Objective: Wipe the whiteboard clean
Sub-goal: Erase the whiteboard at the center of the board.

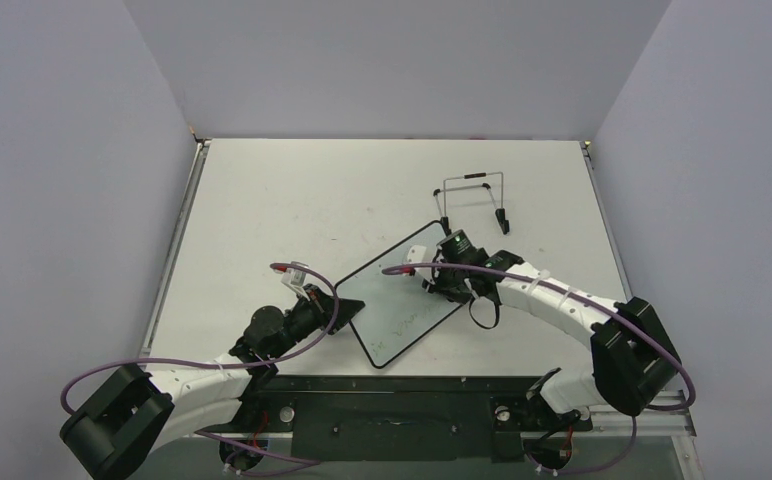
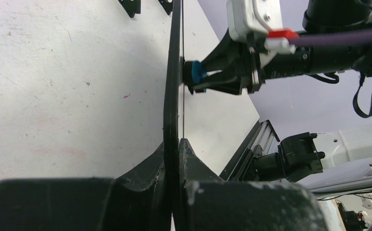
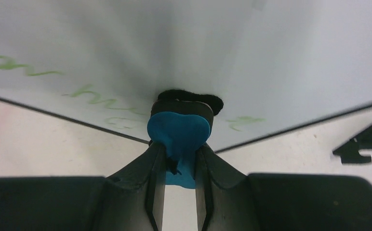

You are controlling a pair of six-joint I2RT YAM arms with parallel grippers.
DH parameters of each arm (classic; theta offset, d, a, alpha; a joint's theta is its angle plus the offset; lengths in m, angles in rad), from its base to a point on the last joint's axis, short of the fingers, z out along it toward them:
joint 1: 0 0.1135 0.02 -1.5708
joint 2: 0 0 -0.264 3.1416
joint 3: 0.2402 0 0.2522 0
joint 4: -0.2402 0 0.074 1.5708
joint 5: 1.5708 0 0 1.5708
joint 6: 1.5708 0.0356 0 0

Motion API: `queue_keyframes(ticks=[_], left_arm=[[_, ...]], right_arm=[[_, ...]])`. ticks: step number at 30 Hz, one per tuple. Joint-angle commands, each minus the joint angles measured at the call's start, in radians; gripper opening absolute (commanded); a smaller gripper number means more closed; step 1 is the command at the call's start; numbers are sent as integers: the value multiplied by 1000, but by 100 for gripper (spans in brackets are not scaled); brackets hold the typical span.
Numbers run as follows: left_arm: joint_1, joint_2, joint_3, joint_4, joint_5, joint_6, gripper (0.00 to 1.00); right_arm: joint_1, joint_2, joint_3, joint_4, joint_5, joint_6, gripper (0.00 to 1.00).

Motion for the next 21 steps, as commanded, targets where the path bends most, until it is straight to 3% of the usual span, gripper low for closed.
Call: queue_keyframes(ticks=[1, 11, 21], left_arm=[[-9, -19, 35, 144, 42, -17, 0], [-8, -11, 42, 142, 50, -12, 0], [-10, -4, 28, 162, 43, -26, 0]], right_arm=[[92, -27, 24, -46, -165, -67, 0], [-51, -23, 12, 134, 127, 106, 0], [-87, -49, 46, 70, -11, 106, 0]])
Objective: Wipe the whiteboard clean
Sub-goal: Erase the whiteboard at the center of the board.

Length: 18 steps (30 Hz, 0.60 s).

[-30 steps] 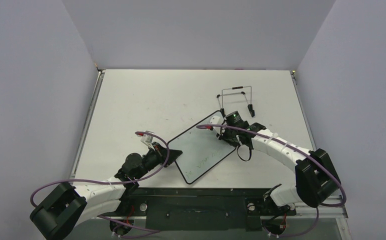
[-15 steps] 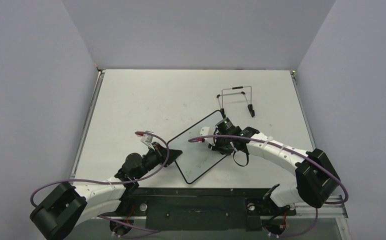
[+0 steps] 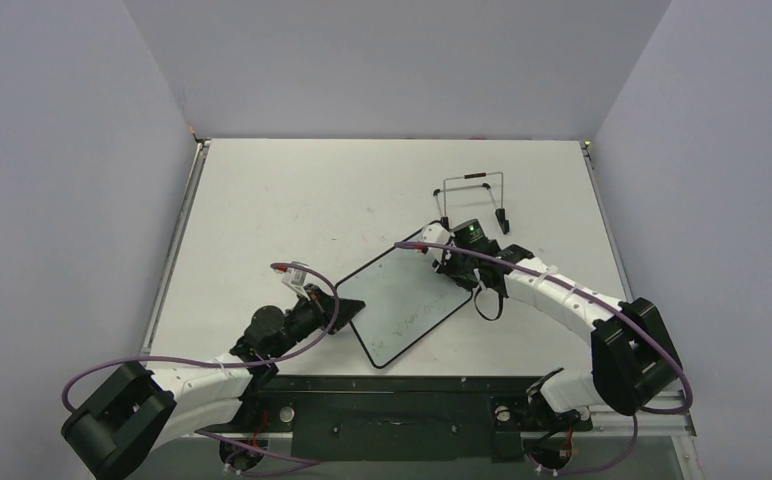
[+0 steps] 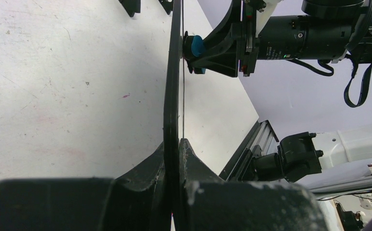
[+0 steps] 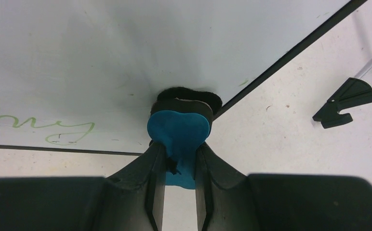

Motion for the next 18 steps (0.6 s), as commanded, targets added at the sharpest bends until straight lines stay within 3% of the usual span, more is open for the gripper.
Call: queue_keyframes(ticks=[1, 9, 18], left_arm=[[-9, -23, 27, 142, 42, -21, 0], [-9, -41, 26, 125, 32, -20, 0], [-9, -53, 28, 108, 19, -27, 0]], right_arm=[[-51, -53, 49, 7, -62, 36, 0], [-129, -85, 31, -5, -96, 20, 0], [34, -21, 42, -134, -177, -125, 0]])
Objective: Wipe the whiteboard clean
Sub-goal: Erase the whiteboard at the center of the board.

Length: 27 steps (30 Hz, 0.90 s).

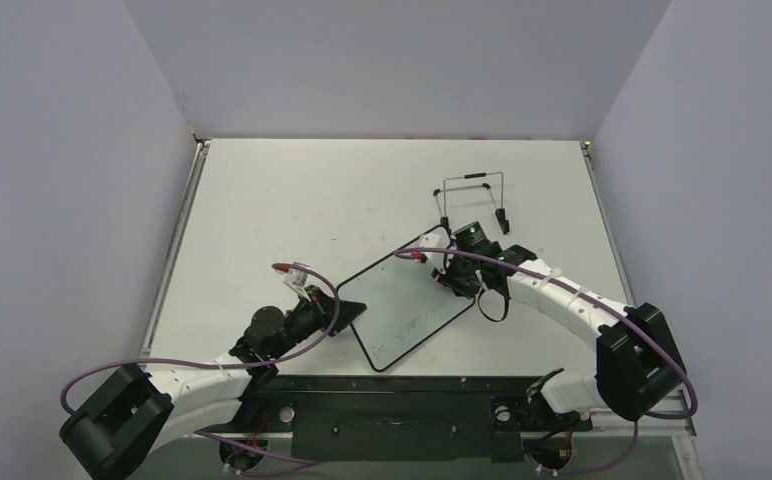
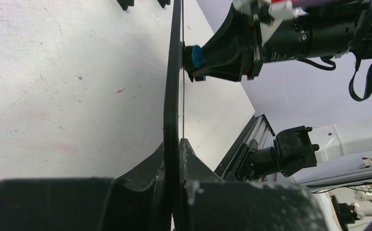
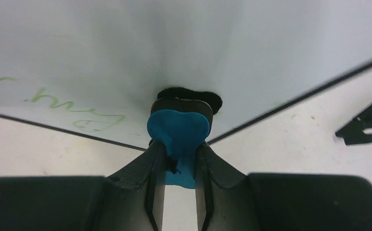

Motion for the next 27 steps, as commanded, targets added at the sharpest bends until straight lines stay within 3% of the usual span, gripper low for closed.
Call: queue_keyframes(ticks=[1, 11, 22, 27], left_arm=[[-5, -41, 26, 122, -2, -21, 0], [-5, -60, 26, 104, -4, -12, 0], [-4, -79, 25, 89, -7, -6, 0], [-4, -77, 26, 89, -5, -6, 0]], right_arm=[[67, 19, 36, -48, -54, -70, 0], [-11, 69, 37, 33, 215, 41, 0], [80, 63, 55, -101, -80, -86, 0], [30, 59, 50, 5, 53, 29, 0]])
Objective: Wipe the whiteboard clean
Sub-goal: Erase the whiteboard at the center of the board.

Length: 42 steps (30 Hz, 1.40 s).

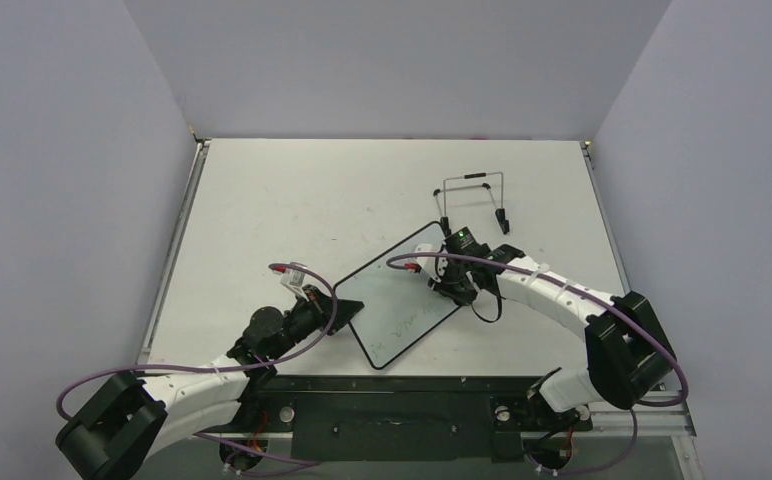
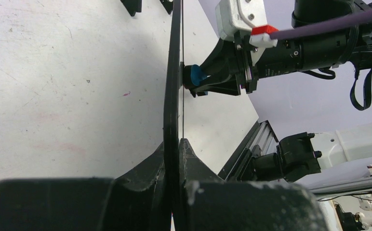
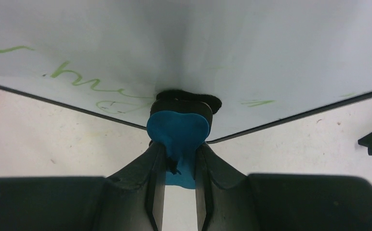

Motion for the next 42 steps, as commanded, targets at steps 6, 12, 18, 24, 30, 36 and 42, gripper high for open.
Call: queue_keyframes(ticks=[6, 12, 18, 24, 30, 36, 42], left_arm=[[-4, -16, 30, 151, 28, -6, 0], [-4, -2, 31, 163, 33, -9, 0], [-4, -3, 29, 160, 29, -9, 0], [-6, 9, 33, 162, 29, -10, 0], [-6, 9, 32, 166, 32, -12, 0], [-6, -13, 26, 153, 29, -12, 0], [-6, -25, 25, 146, 25, -8, 0]], right_arm=[[-120, -18, 16, 160, 181, 141, 0], [-28, -22, 27, 94, 14, 66, 0], [-19, -47, 26, 188, 126, 135, 0], [-77, -21, 20, 180, 232, 148, 0], [-28, -7, 30, 43, 6, 40, 0], [57, -6, 42, 5, -98, -17, 0], [-81, -44, 34, 177, 143, 153, 0]])
